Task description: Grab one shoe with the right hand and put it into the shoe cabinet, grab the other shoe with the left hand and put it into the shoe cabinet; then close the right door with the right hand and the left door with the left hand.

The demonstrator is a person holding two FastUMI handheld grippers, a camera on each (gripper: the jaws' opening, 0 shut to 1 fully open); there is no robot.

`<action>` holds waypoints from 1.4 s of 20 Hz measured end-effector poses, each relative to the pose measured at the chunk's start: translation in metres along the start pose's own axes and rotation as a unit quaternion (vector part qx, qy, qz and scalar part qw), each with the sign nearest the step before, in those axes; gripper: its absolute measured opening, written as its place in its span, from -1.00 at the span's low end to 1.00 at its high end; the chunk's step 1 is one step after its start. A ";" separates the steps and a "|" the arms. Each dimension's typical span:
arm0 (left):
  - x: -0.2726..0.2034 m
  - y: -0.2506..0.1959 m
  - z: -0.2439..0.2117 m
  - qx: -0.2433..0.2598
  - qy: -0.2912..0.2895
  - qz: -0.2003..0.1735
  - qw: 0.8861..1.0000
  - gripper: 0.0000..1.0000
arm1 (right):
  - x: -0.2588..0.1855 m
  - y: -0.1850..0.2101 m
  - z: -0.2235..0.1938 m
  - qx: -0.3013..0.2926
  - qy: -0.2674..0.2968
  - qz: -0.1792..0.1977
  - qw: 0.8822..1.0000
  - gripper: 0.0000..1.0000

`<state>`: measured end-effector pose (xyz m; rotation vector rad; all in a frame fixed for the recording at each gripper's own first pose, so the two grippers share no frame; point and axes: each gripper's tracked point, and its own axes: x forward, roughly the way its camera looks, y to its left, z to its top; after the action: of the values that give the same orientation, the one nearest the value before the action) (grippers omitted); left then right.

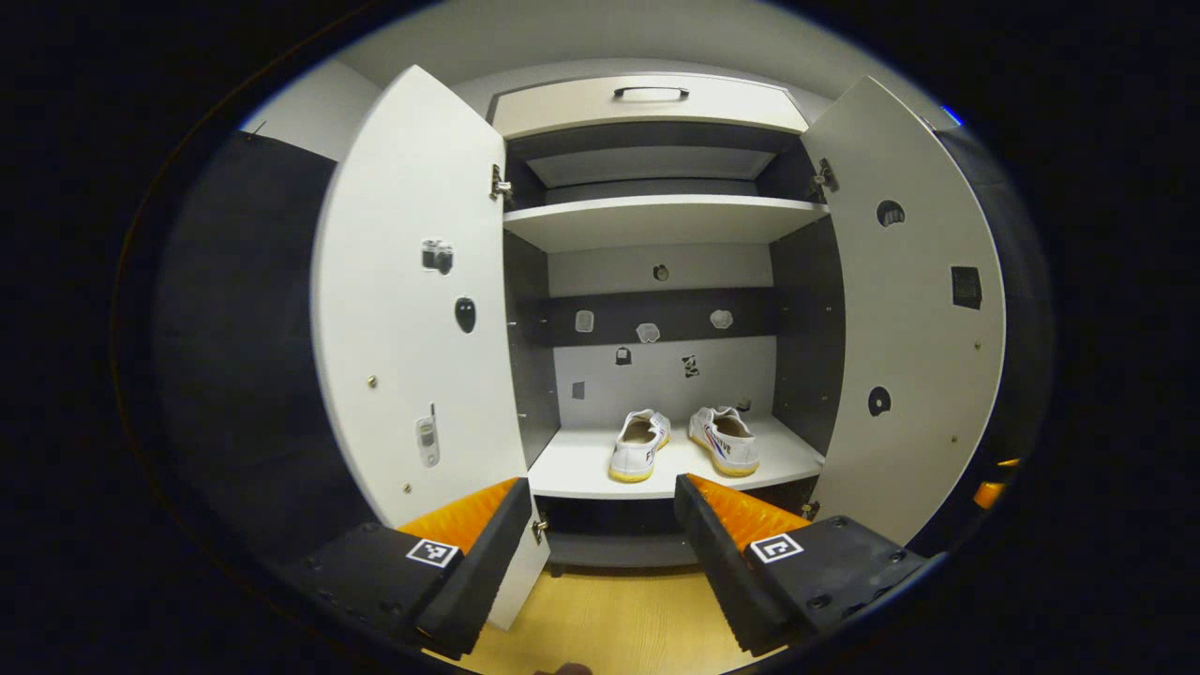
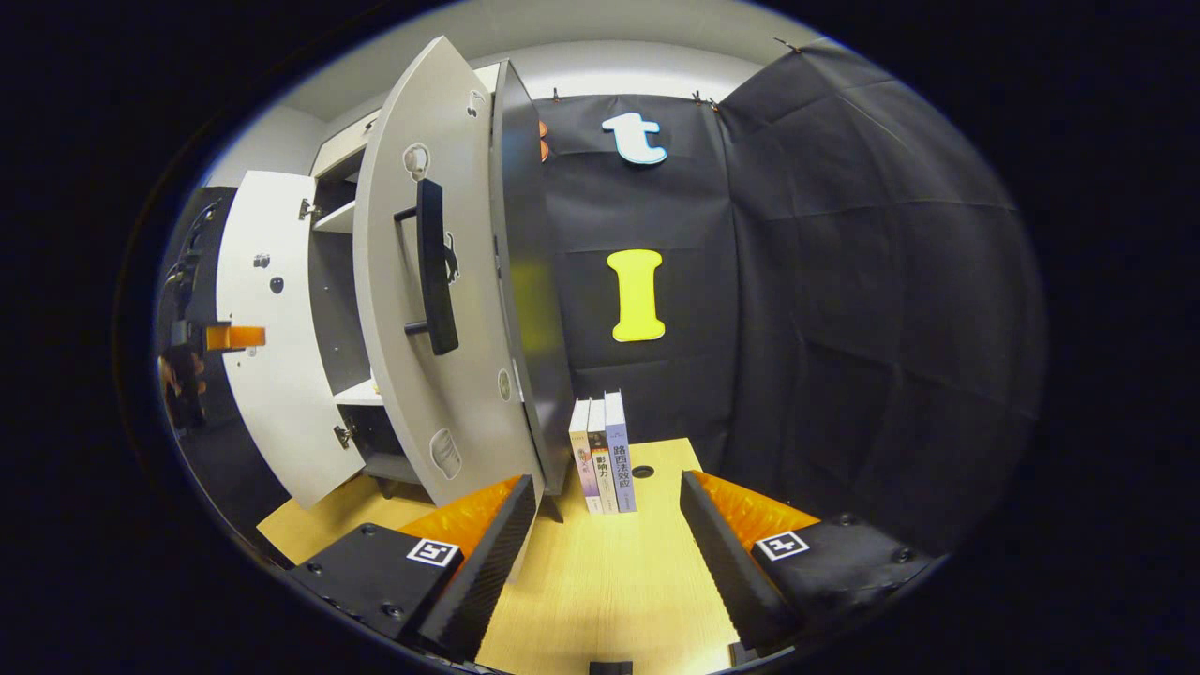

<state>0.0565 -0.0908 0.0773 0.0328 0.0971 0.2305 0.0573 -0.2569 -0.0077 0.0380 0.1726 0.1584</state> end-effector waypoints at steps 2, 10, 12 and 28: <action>-0.027 -0.005 -0.013 -0.004 -0.003 0.003 1.000 0.93 | 0.008 0.002 0.023 0.006 -0.016 0.001 1.000 0.98; -0.054 -0.028 -0.038 -0.024 0.015 -0.046 0.999 0.93 | 0.047 0.018 0.105 0.015 -0.058 -0.006 0.998 0.97; -0.054 -0.029 -0.043 -0.034 0.018 -0.062 0.997 0.94 | 0.054 0.022 0.118 0.014 -0.066 -0.009 0.998 0.97; -0.034 0.068 -0.080 -0.094 0.042 -0.035 0.994 0.91 | 0.057 0.100 0.123 -0.031 -0.061 0.003 0.998 0.95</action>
<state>0.0002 -0.0306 0.0037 -0.1668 0.1608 0.1694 0.1190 -0.1517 0.1093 -0.0129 0.0448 0.1660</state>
